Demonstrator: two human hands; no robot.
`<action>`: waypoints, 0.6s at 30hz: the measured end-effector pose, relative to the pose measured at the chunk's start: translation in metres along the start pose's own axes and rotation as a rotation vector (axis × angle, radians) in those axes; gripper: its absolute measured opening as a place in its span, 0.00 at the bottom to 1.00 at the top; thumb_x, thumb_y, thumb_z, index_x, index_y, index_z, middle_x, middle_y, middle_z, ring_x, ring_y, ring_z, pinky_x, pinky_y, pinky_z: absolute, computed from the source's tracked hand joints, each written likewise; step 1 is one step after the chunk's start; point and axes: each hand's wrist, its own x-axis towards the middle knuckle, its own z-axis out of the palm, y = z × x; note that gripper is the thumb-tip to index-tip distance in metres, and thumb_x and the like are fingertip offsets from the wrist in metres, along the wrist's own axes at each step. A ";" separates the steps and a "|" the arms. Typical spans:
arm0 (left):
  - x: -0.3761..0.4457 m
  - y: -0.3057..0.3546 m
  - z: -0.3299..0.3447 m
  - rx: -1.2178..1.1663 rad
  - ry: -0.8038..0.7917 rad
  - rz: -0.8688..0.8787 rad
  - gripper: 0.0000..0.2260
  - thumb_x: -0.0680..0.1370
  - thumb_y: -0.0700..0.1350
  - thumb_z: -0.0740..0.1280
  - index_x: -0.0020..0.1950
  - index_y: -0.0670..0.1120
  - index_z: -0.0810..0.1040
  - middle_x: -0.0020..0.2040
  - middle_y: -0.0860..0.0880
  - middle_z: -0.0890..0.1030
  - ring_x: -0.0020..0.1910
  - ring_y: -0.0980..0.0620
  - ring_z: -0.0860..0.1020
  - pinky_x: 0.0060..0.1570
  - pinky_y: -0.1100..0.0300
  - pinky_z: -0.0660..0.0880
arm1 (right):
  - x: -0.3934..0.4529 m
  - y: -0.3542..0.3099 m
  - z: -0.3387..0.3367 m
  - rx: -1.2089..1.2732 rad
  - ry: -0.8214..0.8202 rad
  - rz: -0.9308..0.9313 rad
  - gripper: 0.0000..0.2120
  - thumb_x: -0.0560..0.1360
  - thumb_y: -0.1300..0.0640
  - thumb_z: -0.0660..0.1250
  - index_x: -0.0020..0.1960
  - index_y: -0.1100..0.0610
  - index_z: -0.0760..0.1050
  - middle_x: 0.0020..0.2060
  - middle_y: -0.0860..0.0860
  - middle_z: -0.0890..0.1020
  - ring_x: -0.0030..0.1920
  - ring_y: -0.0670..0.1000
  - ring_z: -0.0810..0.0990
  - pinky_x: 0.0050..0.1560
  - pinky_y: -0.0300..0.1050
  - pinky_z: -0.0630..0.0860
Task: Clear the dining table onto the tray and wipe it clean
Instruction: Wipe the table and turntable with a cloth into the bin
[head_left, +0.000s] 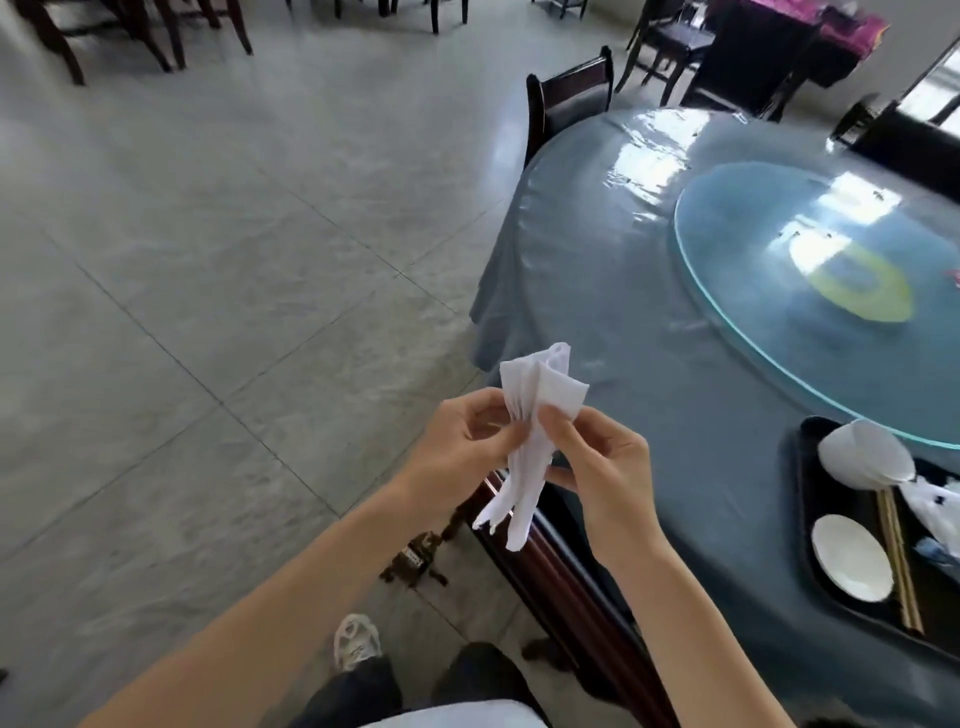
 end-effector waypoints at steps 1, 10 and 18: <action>0.008 0.005 -0.012 0.005 -0.007 -0.005 0.11 0.78 0.42 0.72 0.60 0.42 0.82 0.53 0.41 0.86 0.52 0.41 0.85 0.56 0.39 0.81 | 0.008 -0.001 0.012 0.006 0.015 -0.003 0.11 0.80 0.57 0.70 0.53 0.65 0.84 0.49 0.64 0.86 0.48 0.65 0.87 0.51 0.62 0.85; 0.089 0.014 -0.065 -0.004 -0.056 -0.043 0.09 0.78 0.40 0.73 0.57 0.41 0.83 0.50 0.42 0.86 0.50 0.44 0.86 0.51 0.51 0.82 | 0.082 0.005 0.062 0.053 0.190 0.037 0.10 0.80 0.56 0.72 0.52 0.63 0.85 0.47 0.62 0.87 0.48 0.64 0.87 0.50 0.62 0.85; 0.213 0.007 -0.082 0.064 -0.228 -0.108 0.07 0.79 0.40 0.72 0.55 0.40 0.83 0.49 0.40 0.86 0.49 0.40 0.86 0.52 0.44 0.82 | 0.181 0.021 0.068 0.151 0.368 0.060 0.11 0.79 0.52 0.73 0.52 0.61 0.85 0.48 0.60 0.87 0.49 0.63 0.87 0.52 0.67 0.84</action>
